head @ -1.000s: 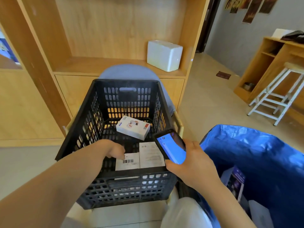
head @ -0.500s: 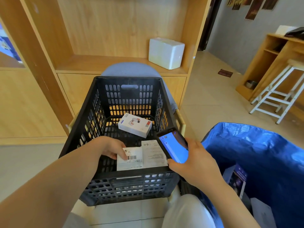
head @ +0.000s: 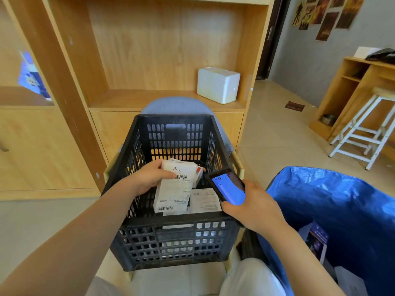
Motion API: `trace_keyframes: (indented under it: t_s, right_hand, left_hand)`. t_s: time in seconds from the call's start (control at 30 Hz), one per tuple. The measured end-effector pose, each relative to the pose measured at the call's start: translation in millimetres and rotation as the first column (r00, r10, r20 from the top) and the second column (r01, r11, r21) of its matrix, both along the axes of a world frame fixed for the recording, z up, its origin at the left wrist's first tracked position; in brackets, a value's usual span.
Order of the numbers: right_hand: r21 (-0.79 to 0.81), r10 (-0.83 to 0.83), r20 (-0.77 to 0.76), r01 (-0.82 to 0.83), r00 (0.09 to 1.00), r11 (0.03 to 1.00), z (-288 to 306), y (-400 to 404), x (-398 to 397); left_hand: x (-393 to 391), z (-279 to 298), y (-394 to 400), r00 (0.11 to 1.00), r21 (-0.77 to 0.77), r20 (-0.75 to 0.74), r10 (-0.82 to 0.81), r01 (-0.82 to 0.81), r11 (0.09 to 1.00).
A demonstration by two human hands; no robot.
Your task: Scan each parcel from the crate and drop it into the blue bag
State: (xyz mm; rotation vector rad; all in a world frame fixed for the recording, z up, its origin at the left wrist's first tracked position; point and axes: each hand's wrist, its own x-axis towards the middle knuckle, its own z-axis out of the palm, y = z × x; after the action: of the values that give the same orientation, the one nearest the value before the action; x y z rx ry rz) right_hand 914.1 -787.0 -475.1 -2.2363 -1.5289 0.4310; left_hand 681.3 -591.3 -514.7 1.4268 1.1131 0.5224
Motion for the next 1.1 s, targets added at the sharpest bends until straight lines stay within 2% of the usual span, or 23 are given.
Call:
trace_keyframes:
  t_s: [0.1, 0.17, 0.23, 0.43, 0.63, 0.83, 1.1]
  right_hand:
    - [0.003, -0.009, -0.024, 0.01, 1.0, 1.0, 1, -1, -1]
    - [0.002, -0.01, -0.028, 0.01, 1.0, 1.0, 3, -2, -2]
    - [0.002, -0.006, -0.019, 0.006, 1.0, 1.0, 5, -3, -4]
    - [0.052, 0.037, -0.043, -0.035, 0.998, 0.998, 12, -15, -11]
    - [-0.015, 0.203, -0.081, -0.205, 0.976, 0.979, 22, -19, -31]
    - [0.0, 0.217, 0.014, -0.217, 0.976, 0.976, 16, -9, -46]
    - [0.007, 0.21, 0.011, -0.21, 0.978, 0.978, 11, -6, -46]
  left_hand:
    - [-7, 6, -9, 0.963, 0.076, 0.234, 0.136, -0.158, 0.985]
    - [-9, 11, -14, 0.901, 0.056, 0.368, 0.23, -0.269, 0.962]
    - [-10, 15, -17, 0.845, -0.002, 0.436, 0.31, -0.344, 0.939]
    - [-15, 14, -15, 0.83, 0.025, 0.412, 0.377, -0.424, 0.906]
    - [-18, 13, -15, 0.809, 0.011, 0.413, 0.419, -0.464, 0.886]
    - [-16, 15, -20, 0.803, -0.006, 0.415, 0.428, -0.468, 0.884]
    - [-17, 9, -17, 0.836, 0.0, 0.37, 0.406, -0.437, 0.9]
